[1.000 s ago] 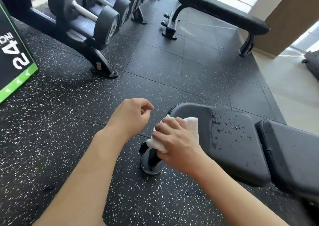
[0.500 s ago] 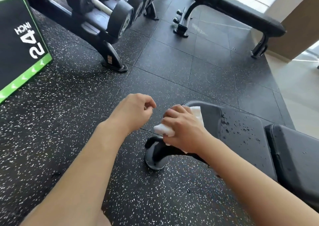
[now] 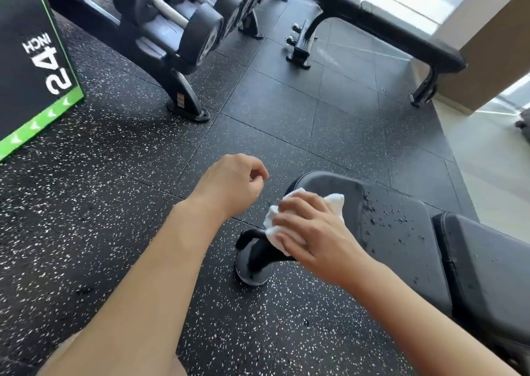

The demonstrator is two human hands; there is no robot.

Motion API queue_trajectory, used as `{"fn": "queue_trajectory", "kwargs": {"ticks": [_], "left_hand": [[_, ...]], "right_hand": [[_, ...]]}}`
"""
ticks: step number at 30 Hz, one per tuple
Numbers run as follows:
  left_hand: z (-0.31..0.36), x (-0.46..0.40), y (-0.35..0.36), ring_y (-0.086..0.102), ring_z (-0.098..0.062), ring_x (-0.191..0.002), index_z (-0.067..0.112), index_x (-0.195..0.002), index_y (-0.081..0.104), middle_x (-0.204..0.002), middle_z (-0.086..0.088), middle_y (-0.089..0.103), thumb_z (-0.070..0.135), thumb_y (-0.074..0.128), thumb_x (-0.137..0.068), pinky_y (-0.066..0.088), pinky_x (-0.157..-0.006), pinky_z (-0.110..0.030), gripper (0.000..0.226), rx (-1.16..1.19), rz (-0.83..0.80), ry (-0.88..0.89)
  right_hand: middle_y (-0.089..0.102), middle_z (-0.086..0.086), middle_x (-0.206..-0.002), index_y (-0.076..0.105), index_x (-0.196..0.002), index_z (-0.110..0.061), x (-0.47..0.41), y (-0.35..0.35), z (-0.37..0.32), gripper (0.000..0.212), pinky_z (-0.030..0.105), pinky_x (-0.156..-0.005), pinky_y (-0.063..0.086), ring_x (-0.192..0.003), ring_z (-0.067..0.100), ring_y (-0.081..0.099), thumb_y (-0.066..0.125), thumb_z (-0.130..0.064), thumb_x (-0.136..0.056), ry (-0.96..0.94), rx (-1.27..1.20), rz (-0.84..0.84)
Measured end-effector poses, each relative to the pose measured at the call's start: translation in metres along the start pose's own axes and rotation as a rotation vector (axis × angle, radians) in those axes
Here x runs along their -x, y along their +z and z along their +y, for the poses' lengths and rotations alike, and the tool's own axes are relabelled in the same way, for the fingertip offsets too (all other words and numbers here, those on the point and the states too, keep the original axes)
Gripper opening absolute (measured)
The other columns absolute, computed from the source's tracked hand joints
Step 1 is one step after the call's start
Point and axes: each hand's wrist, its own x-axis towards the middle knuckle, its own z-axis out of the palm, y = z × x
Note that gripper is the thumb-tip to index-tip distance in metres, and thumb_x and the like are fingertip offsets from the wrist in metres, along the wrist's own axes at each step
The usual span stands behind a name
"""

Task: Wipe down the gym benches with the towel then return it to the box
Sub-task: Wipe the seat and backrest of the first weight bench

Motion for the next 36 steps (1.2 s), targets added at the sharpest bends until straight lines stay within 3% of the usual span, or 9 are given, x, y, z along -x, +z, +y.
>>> {"fn": "queue_trajectory", "kwargs": {"ticks": [5,8,13,18,22,25,29,32,36], "left_hand": [[-0.002,0.003,-0.005,0.07,-0.019,-0.083,0.032,-0.1,0.078,-0.088,0.011,0.073,0.023,0.063,-0.096,0.059,-0.084,-0.039,0.018,0.009,0.01,-0.005],[-0.005,0.003,-0.007,0.069,-0.02,-0.084,0.033,-0.097,0.078,-0.088,0.012,0.072,0.024,0.064,-0.096,0.059,-0.084,-0.041,0.017,0.007,0.028,-0.016],[-0.005,0.003,-0.004,0.07,-0.021,-0.085,0.033,-0.095,0.078,-0.087,0.01,0.073,0.024,0.065,-0.094,0.058,-0.085,-0.04,0.016,-0.022,0.033,-0.007],[-0.003,0.005,0.0,0.071,-0.018,-0.085,0.034,-0.095,0.078,-0.089,0.01,0.075,0.024,0.066,-0.094,0.059,-0.085,-0.04,0.017,-0.058,0.028,0.008],[-0.005,0.006,0.0,0.07,-0.016,-0.084,0.033,-0.096,0.078,-0.088,0.012,0.073,0.023,0.065,-0.095,0.059,-0.085,-0.038,0.016,-0.071,0.017,0.008],[-0.008,0.004,-0.003,0.068,-0.014,-0.08,0.033,-0.096,0.078,-0.085,0.014,0.072,0.022,0.065,-0.095,0.059,-0.083,-0.036,0.017,-0.042,0.022,-0.012],[-0.011,0.001,0.001,0.067,-0.009,-0.076,0.033,-0.098,0.078,-0.078,0.019,0.068,0.023,0.064,-0.096,0.057,-0.078,-0.032,0.017,-0.038,0.004,-0.001],[-0.01,-0.002,0.004,0.064,-0.001,-0.072,0.034,-0.098,0.078,-0.075,0.021,0.066,0.025,0.064,-0.096,0.05,-0.073,-0.027,0.016,-0.041,0.001,0.004],[-0.007,-0.003,0.005,0.069,-0.015,-0.079,0.033,-0.099,0.078,-0.082,0.015,0.071,0.024,0.064,-0.096,0.057,-0.08,-0.033,0.017,-0.043,0.009,0.002]], "right_hand": [[0.053,-0.007,-0.143,0.063,-0.132,-0.037,-0.002,0.006,0.002,0.038,0.045,-0.109,0.035,-0.137,0.023,0.042,0.051,-0.055,-0.102,-0.024,0.151,-0.009],[0.058,-0.008,-0.132,0.068,-0.118,-0.035,-0.02,0.005,0.004,0.043,0.045,-0.108,0.036,-0.131,0.022,0.047,0.052,-0.07,-0.097,-0.027,0.205,-0.052],[0.063,-0.009,-0.109,0.076,-0.097,-0.031,-0.052,0.002,0.014,0.033,0.043,-0.097,0.042,-0.111,0.02,0.053,0.059,-0.059,-0.095,-0.017,0.075,-0.043],[0.059,-0.013,-0.099,0.077,-0.091,-0.025,-0.084,-0.005,0.035,0.027,0.046,-0.098,0.041,-0.1,0.016,0.047,0.069,-0.05,-0.094,0.202,-0.047,-0.008],[0.062,-0.016,-0.109,0.077,-0.104,-0.033,-0.062,-0.003,0.025,0.024,0.047,-0.102,0.039,-0.112,0.015,0.048,0.07,-0.052,-0.093,0.199,-0.081,0.051],[0.06,-0.014,-0.121,0.073,-0.113,-0.032,-0.019,0.003,0.007,0.025,0.044,-0.105,0.038,-0.124,0.017,0.047,0.069,-0.049,-0.095,0.059,-0.079,0.099],[0.056,-0.011,-0.132,0.069,-0.119,-0.035,0.012,0.009,0.005,0.027,0.035,-0.113,0.029,-0.135,0.018,0.044,0.057,-0.053,-0.104,-0.132,0.084,0.022],[0.059,-0.013,-0.124,0.071,-0.113,-0.036,-0.011,0.005,0.015,0.027,0.043,-0.106,0.038,-0.128,0.018,0.048,0.059,-0.057,-0.101,-0.107,0.071,-0.023],[0.061,-0.012,-0.103,0.073,-0.093,-0.031,-0.066,0.004,0.026,0.03,0.038,-0.093,0.038,-0.107,0.017,0.05,0.061,-0.059,-0.092,0.079,0.013,-0.05]]}}
